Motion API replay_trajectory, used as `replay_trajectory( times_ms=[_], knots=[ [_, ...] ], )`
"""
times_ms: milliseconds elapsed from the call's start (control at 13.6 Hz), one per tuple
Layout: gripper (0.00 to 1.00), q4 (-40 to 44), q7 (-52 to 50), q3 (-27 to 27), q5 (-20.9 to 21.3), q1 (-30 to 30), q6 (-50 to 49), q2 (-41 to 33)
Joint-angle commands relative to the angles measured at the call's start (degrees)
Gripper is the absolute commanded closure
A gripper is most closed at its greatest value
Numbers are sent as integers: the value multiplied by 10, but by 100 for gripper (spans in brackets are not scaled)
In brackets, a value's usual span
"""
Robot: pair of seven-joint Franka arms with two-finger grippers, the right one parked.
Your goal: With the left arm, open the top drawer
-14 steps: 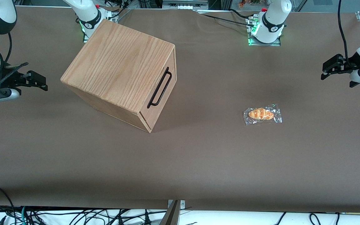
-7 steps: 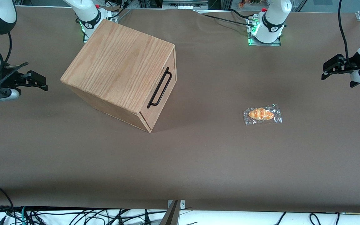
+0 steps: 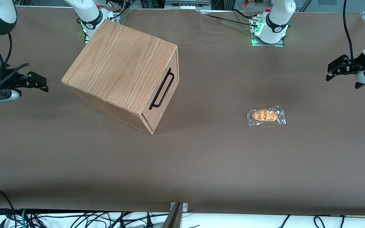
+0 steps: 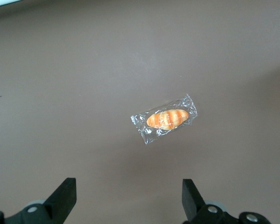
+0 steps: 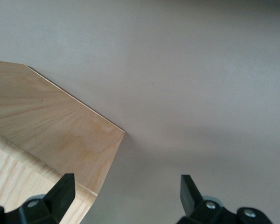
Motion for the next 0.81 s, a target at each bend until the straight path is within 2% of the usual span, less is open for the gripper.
replay_trajectory(
  times_ms=[0, 74, 221, 515, 735],
  knots=[
    [0, -2, 12, -1, 10, 1, -1, -7],
    [0, -2, 14, -1, 9, 1, -2, -7],
    [0, -4, 14, 0, -20, 2, -2, 6],
    [0, -4, 13, 0, -132, -1, -8, 50],
    [0, -4, 0, -13, -196, -15, -9, 99]
  ],
)
